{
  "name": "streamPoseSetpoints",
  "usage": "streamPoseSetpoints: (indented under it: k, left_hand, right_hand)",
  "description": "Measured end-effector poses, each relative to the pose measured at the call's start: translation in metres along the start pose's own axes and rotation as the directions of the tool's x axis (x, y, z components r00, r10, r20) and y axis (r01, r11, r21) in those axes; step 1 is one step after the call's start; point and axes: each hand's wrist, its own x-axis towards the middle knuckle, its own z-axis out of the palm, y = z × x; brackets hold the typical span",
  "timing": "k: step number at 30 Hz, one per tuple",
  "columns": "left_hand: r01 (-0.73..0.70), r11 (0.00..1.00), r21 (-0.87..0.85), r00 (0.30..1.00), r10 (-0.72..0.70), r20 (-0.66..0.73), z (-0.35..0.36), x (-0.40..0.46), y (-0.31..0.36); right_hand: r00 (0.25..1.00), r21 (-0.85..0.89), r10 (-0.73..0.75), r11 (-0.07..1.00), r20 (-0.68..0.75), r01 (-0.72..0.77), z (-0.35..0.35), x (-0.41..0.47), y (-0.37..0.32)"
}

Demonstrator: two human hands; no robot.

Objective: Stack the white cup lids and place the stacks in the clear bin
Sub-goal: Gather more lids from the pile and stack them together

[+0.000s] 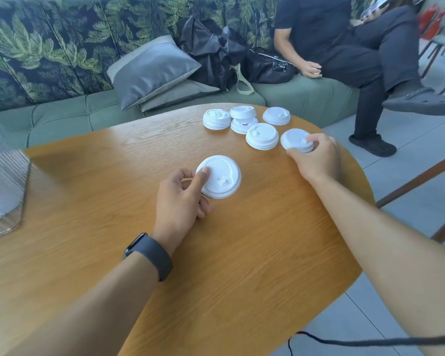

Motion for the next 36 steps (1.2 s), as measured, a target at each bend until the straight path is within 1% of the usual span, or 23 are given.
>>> streamPoseSetpoints:
  k: [4,6,9,11,14,19,24,28,36]
  left_hand:
    - [0.034,0.997,-0.065,0.999,-0.035,-0.018,-0.005,-0.020,0.001]
    - [0.048,0.992,-0.116,0.999,-0.051,-0.017,-0.010,-0.033,0.002]
    - [0.071,0.985,-0.156,0.997,-0.073,-0.005,-0.019,-0.053,0.003]
    - [0.087,0.984,-0.154,0.996,-0.086,0.010,-0.028,-0.064,0.004]
    - [0.122,0.982,-0.146,0.992,-0.120,0.024,-0.048,-0.079,0.006]
    - [0.158,0.978,-0.138,0.987,-0.162,-0.015,-0.093,-0.102,0.004]
    - [0.158,0.976,-0.151,0.982,-0.172,-0.080,-0.138,-0.127,-0.001]
    - [0.150,0.975,-0.162,0.976,-0.172,-0.131,-0.161,-0.144,-0.002]
    - [0.113,0.973,-0.200,0.968,-0.154,-0.199,-0.173,-0.164,-0.003]
  right_hand:
    - [0.997,0.075,0.027,0.997,-0.071,-0.021,-0.021,-0.040,-0.002]
    - [0.997,0.129,0.014,0.992,-0.071,-0.005,-0.026,-0.066,-0.006]
    - [0.999,0.173,-0.044,0.984,0.010,0.042,-0.027,-0.109,-0.018]
    - [0.990,0.167,-0.108,0.982,0.094,0.091,-0.022,-0.137,-0.026]
    - [0.969,0.181,-0.171,0.974,0.181,0.138,-0.015,-0.177,-0.042]
    - [0.924,0.247,-0.283,0.944,0.258,0.220,-0.005,-0.231,-0.065]
    - [0.883,0.347,-0.343,0.910,0.320,0.228,0.005,-0.279,-0.089]
    - [0.863,0.445,-0.349,0.880,0.366,0.168,0.012,-0.314,-0.107]
    - [0.831,0.513,-0.387,0.846,0.401,0.146,0.010,-0.358,-0.131]
